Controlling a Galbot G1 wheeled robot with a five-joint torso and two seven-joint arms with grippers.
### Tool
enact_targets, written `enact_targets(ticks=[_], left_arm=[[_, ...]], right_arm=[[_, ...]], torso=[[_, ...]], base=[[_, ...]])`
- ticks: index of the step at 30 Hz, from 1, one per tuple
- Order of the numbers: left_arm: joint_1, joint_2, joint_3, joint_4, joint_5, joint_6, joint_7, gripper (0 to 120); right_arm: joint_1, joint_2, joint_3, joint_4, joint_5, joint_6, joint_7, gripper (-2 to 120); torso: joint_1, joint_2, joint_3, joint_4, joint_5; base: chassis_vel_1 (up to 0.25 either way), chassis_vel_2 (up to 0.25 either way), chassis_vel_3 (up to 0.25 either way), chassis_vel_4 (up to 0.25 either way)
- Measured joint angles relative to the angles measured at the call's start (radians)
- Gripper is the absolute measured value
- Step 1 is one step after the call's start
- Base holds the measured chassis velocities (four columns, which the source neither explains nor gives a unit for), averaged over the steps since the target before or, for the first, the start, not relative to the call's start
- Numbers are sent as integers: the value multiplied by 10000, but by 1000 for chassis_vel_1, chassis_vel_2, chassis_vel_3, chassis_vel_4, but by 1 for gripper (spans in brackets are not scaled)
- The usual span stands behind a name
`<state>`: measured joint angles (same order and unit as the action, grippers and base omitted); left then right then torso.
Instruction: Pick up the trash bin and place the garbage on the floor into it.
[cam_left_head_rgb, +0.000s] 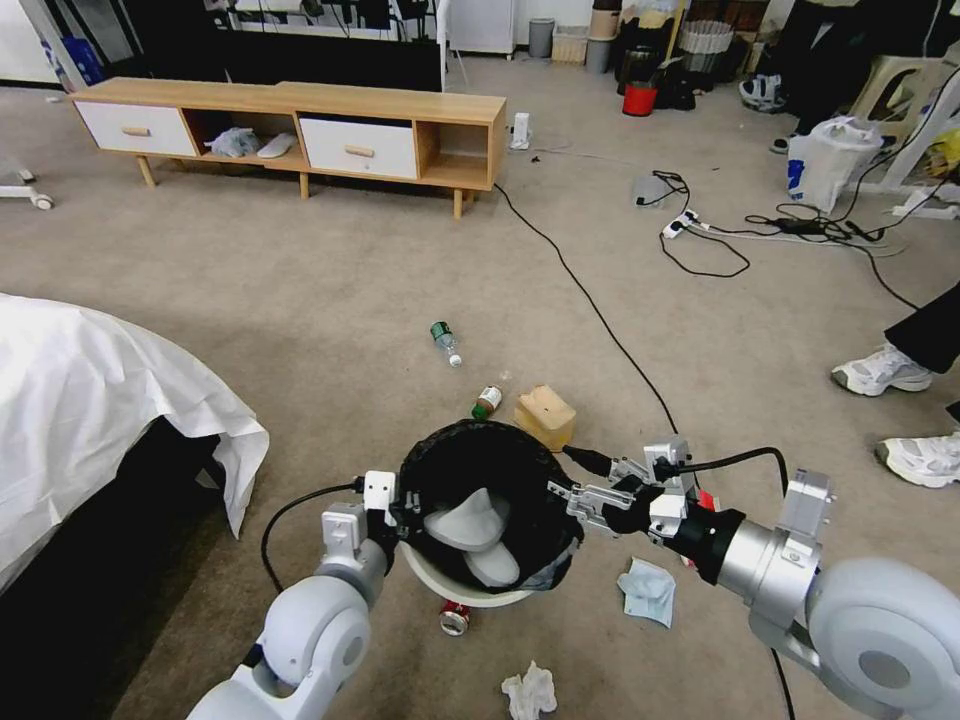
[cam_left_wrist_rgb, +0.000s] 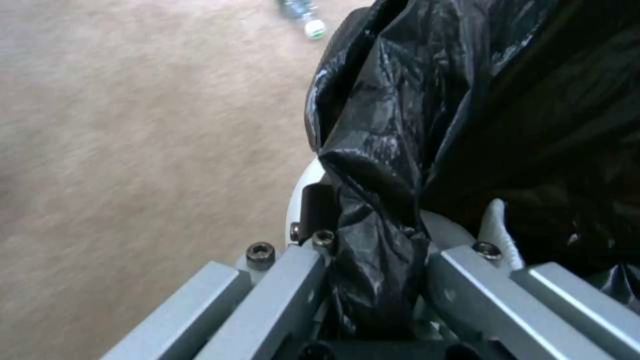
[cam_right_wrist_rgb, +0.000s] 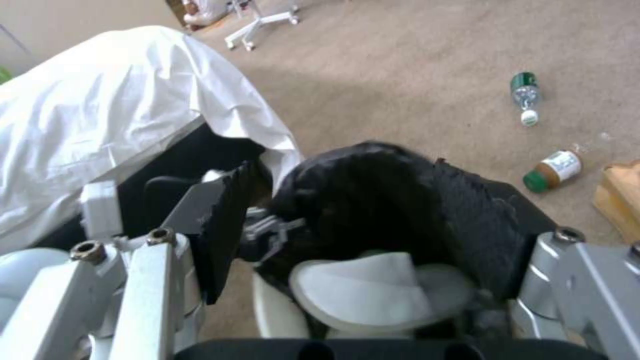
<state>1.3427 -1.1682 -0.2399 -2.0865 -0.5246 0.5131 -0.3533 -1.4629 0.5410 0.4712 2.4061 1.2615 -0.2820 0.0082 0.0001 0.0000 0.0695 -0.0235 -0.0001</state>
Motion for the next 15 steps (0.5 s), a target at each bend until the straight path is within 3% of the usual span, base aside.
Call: enact_targets(ticks=[10,15], left_arm=[[1315,113,-1253,-415,335,-226,-7,1],[1816,32,-1630,-778,325,-308,-107,1]], right_arm=[[-300,362,177,-184,-586,12,30,73],[-505,694,167,-551,-1329,34,93,84]], torso=[[0,0,-1,1,0],[0,0,-1,0,1]], base=[[0,0,0,0],[0,0,0,0]])
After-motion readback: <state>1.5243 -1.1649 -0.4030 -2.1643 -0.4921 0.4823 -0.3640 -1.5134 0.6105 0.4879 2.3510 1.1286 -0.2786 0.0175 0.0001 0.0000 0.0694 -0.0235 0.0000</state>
